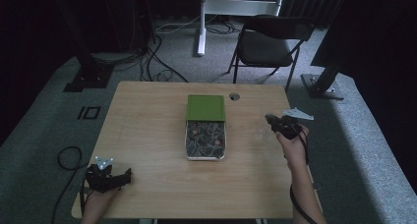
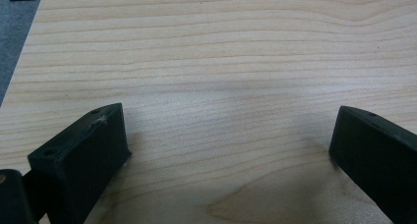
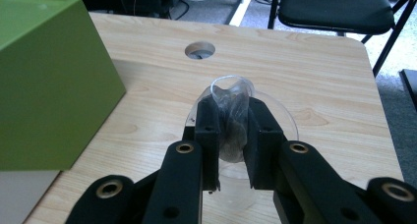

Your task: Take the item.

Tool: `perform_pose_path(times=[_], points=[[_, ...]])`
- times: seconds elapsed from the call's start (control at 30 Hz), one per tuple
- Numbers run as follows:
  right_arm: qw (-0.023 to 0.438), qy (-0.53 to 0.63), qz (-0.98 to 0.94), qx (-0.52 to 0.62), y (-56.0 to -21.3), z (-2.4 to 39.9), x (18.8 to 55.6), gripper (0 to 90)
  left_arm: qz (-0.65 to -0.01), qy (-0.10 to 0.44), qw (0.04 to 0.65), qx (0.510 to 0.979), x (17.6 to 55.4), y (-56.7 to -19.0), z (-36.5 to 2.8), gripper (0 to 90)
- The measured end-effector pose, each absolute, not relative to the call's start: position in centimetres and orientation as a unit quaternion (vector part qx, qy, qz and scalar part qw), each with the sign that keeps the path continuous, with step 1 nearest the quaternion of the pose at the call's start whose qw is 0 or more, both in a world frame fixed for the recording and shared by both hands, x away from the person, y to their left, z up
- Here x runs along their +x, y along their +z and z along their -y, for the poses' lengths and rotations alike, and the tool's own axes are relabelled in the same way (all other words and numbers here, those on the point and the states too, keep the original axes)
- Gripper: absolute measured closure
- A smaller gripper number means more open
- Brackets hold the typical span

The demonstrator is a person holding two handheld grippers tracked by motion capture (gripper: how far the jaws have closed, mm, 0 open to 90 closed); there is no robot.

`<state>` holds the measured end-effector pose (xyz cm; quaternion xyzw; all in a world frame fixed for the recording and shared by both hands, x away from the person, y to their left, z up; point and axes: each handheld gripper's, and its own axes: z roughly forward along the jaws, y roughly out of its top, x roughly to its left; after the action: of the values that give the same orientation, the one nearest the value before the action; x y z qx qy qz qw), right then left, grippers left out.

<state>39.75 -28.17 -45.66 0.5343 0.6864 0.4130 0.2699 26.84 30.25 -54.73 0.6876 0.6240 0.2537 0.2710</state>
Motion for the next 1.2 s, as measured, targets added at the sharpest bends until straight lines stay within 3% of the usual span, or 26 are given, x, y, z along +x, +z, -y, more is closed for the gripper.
perform_pose_path(times=[0.63,0.83,1.2], points=[[0.259,0.404,-0.685,0.547,-46.4,28.3,40.5,74.2,-0.624,0.254,0.271,0.688,26.8,-54.7,-30.2,1.7],[0.265,0.408,-0.682,0.546,-45.8,28.4,40.4,66.2,-0.624,0.254,0.271,0.688,26.8,-54.7,-30.2,1.7],[0.263,0.420,-0.687,0.531,-45.0,28.2,39.8,42.9,-0.624,0.254,0.271,0.688,26.8,-54.7,-30.2,1.7]])
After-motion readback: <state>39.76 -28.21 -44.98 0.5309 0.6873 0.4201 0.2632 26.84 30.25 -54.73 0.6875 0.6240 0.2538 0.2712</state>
